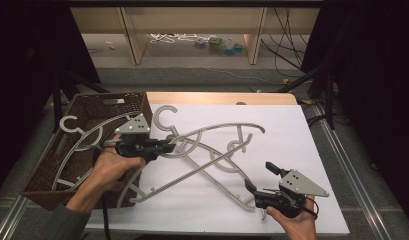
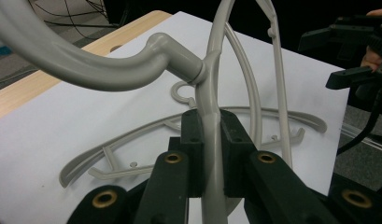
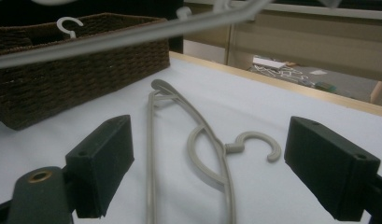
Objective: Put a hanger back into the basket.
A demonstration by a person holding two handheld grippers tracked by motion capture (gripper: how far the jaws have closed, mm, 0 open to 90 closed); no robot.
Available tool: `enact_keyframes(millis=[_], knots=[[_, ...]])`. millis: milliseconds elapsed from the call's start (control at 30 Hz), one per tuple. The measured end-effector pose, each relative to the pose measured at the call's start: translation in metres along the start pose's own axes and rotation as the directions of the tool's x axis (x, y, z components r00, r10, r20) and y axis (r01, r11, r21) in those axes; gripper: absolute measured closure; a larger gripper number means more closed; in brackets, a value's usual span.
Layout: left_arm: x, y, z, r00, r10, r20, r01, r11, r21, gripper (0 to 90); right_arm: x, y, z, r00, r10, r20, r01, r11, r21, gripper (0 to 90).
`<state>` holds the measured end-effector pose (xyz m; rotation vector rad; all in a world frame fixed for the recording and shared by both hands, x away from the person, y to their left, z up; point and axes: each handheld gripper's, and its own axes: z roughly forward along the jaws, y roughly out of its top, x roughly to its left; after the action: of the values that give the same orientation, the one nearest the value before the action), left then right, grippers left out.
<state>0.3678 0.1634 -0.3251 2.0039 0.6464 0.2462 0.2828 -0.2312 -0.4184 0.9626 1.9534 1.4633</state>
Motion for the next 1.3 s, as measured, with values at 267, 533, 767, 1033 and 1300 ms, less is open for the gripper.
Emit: enact_keyframes(millis=[267,533,767,1033,1300], knots=[[0.02,0.005,-0.027,0.9978,-0.064,-0.019,0.063,0.9977,-0.022,81.9,0.001,-0.002,0.002,1.0,-0.008,-0.006,0.008,0.9999,0.009,16.7],[0.047,-0.001,-0.057,0.9905,-0.129,-0.048,0.126,0.9905,-0.055,81.9,0.001,-0.002,0.003,0.9999,-0.005,-0.013,0.005,0.9998,0.018,16.8],[0.069,-0.006,-0.081,0.9754,-0.178,-0.13,0.17,0.9831,-0.068,81.9,0.0,-0.003,0.003,1.0,-0.005,-0.009,0.005,0.9997,0.024,16.8],[0.091,-0.007,-0.089,0.9615,-0.208,-0.18,0.198,0.9776,-0.071,81.9,0.0,-0.003,0.003,1.0,-0.001,-0.008,0.001,0.9996,0.028,16.7],[0.115,-0.013,-0.093,0.9472,-0.219,-0.234,0.21,0.9757,-0.062,81.9,0.0,-0.004,0.004,0.9999,0.005,-0.016,-0.005,0.9994,0.035,16.8]])
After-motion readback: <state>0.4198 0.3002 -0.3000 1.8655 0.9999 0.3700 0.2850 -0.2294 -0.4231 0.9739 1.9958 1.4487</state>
